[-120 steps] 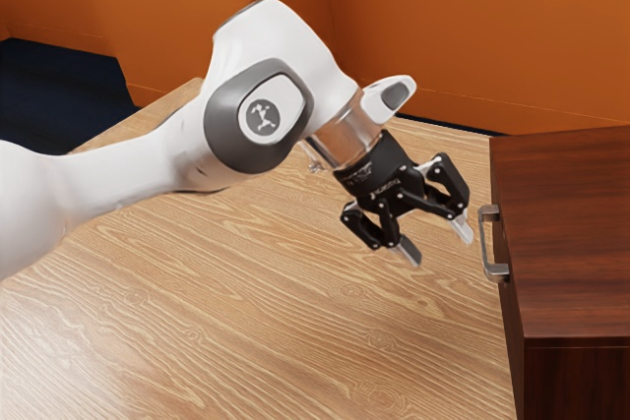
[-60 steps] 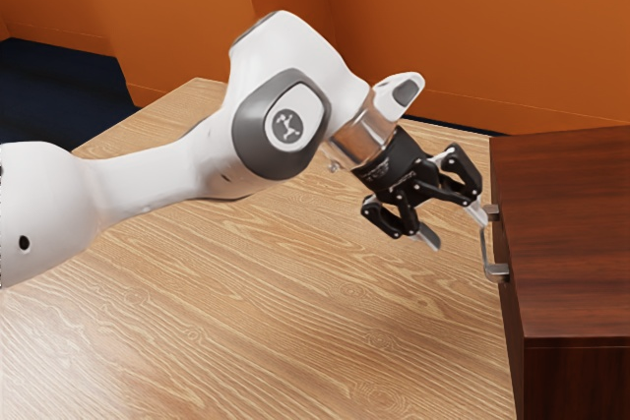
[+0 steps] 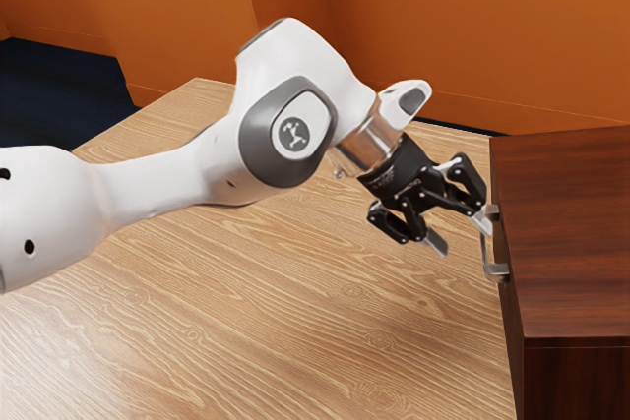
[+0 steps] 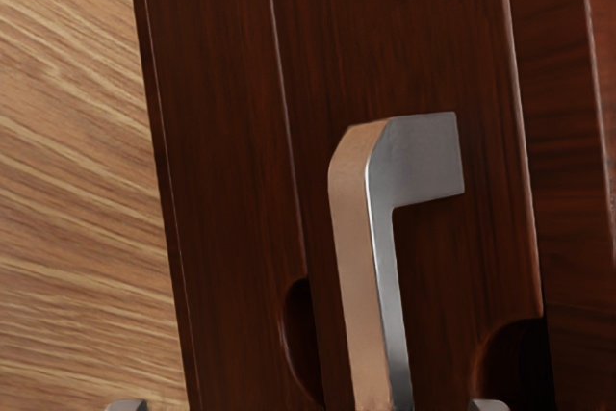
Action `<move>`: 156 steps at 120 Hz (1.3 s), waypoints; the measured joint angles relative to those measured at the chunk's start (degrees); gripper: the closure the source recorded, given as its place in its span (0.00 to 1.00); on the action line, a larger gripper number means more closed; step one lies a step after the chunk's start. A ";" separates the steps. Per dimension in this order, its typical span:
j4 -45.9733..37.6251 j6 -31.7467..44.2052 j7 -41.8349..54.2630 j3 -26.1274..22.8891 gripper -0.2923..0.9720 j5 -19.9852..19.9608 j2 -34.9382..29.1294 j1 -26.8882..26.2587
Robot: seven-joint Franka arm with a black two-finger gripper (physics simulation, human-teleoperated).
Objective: Pull the drawer handle with one arm to open the drawer
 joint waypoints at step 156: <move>-0.03 -4.00 1.70 2.42 0.48 2.62 -0.36 0.32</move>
